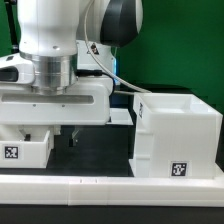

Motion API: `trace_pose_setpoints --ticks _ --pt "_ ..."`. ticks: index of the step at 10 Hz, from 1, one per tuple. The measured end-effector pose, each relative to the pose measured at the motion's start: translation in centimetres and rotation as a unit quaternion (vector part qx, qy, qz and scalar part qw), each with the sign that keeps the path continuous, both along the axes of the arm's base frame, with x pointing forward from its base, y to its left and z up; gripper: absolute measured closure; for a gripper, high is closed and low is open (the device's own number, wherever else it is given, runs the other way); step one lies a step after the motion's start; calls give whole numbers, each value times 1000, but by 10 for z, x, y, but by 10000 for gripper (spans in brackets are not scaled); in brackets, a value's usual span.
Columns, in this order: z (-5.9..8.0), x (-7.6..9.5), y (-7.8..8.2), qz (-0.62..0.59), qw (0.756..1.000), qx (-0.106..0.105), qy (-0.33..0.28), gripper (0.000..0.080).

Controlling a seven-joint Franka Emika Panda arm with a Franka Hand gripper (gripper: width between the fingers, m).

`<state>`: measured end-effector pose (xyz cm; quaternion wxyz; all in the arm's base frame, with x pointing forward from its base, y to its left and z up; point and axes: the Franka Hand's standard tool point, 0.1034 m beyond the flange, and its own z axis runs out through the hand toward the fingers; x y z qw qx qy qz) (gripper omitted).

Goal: Assemble drawer

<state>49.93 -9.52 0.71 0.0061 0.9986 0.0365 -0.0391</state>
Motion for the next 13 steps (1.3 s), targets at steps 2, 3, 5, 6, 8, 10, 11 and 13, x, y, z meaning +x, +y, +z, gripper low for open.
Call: trace_pose_setpoints --ticks 2,3,5,6,8,10,11,13 --pt "0 0 0 0 1000 0 0 460" --pt "0 0 0 0 1000 0 0 460" --pt "0 0 0 0 1000 0 0 747" --pt "0 0 0 0 1000 0 0 758" --pt "0 0 0 0 1000 0 0 758" --pt "0 0 0 0 1000 0 0 758" --pt "0 0 0 0 1000 0 0 758" --pt "1 0 1 3 1000 0 1 758"
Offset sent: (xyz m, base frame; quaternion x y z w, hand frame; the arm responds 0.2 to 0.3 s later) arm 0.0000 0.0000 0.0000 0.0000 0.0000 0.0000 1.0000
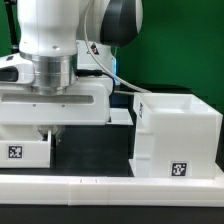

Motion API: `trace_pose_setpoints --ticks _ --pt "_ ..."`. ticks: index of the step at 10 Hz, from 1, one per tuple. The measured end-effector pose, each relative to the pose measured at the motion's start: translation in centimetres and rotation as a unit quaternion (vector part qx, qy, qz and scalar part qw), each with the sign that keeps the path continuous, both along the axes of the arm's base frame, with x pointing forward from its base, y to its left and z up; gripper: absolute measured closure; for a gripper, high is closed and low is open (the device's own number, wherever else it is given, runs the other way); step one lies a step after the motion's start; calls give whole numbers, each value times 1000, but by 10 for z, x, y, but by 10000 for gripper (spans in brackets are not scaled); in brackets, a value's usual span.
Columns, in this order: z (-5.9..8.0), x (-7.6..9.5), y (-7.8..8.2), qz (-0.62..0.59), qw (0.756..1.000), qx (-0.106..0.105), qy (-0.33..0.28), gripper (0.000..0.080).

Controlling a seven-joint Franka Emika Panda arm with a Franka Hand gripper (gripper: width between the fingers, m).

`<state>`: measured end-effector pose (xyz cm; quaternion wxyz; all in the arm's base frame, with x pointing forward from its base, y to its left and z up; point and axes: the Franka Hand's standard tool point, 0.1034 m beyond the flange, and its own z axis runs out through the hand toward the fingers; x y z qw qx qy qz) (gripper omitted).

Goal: Assemble drawer

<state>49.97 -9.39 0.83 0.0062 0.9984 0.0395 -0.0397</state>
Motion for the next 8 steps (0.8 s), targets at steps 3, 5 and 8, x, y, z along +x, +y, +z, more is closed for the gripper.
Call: trace_pose_setpoints --ticks 3,5,8 --pt "23 9 14 46 999 5 -3 758" --pt "28 11 17 59 998 9 -1 757" --pt "24 10 15 160 987 12 -1 757"
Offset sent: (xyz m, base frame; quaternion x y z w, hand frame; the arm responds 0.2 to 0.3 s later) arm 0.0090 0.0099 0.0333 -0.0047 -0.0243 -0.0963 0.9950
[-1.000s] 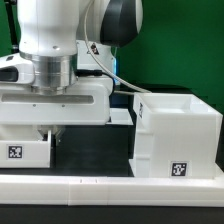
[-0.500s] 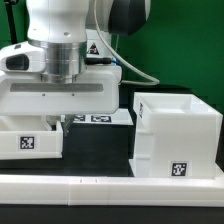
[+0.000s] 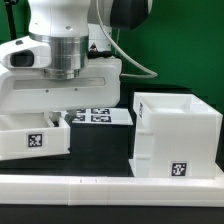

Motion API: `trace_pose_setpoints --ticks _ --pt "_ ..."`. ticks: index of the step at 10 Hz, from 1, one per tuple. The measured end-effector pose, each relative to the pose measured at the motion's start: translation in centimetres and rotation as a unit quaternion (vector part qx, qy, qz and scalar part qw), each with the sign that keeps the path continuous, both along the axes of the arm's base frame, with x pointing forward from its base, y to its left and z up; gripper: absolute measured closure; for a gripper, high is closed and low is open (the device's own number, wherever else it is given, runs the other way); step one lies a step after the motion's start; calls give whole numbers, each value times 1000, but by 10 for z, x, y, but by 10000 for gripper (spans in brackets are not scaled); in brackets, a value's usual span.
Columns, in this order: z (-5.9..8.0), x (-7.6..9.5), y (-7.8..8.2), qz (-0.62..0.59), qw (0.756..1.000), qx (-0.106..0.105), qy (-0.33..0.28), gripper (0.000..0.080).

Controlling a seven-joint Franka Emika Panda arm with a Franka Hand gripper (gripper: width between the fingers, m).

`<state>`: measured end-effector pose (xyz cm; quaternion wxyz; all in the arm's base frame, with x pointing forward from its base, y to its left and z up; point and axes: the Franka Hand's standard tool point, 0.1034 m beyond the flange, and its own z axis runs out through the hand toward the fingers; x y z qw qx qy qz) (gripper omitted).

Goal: Assemble drawer

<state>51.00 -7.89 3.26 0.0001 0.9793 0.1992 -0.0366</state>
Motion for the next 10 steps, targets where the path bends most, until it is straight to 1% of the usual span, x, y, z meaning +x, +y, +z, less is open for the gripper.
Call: trace_pose_setpoints --ticks 1,3,4,6,8,9,10 --pt "-2 0 1 70 998 -3 4 757" --pt "-3 0 6 185 983 -6 12 757" --pt "-3 0 7 209 978 -6 14 757" --pt "-3 -1 5 277 961 -1 17 757" --pt "-4 -2 2 338 941 3 21 757" --pt "-4 -1 1 378 926 1 20 757" --pt "-4 0 1 426 905 -4 15 757"
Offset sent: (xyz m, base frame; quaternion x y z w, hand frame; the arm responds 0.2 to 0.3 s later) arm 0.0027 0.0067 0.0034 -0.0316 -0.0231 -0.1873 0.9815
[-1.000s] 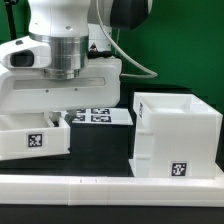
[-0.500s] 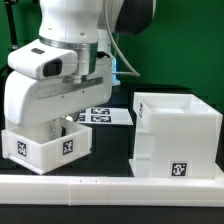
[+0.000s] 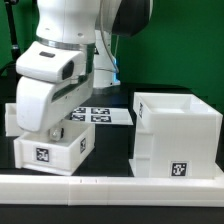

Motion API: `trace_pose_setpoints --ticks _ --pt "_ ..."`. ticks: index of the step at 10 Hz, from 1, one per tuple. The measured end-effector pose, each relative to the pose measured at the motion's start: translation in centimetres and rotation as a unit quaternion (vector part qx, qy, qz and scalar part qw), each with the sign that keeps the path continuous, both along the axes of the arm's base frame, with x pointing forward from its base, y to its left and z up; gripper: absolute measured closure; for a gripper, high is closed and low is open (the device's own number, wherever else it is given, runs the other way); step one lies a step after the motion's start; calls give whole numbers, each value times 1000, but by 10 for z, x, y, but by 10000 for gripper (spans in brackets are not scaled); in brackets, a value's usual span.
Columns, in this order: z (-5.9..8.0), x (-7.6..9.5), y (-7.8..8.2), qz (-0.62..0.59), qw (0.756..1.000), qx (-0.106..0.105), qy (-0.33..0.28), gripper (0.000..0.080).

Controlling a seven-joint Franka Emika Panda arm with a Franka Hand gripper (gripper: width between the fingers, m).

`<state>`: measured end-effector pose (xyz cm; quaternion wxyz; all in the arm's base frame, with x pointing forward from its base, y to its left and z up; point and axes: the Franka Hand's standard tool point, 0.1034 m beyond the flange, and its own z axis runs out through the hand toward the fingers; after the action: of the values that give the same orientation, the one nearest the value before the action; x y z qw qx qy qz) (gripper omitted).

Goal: Assemble drawer

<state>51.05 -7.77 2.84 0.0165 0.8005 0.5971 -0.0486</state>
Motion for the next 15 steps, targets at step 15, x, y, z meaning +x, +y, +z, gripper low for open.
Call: trace_pose_setpoints --ticks 15 --pt "-1 14 8 143 989 -10 -32 757"
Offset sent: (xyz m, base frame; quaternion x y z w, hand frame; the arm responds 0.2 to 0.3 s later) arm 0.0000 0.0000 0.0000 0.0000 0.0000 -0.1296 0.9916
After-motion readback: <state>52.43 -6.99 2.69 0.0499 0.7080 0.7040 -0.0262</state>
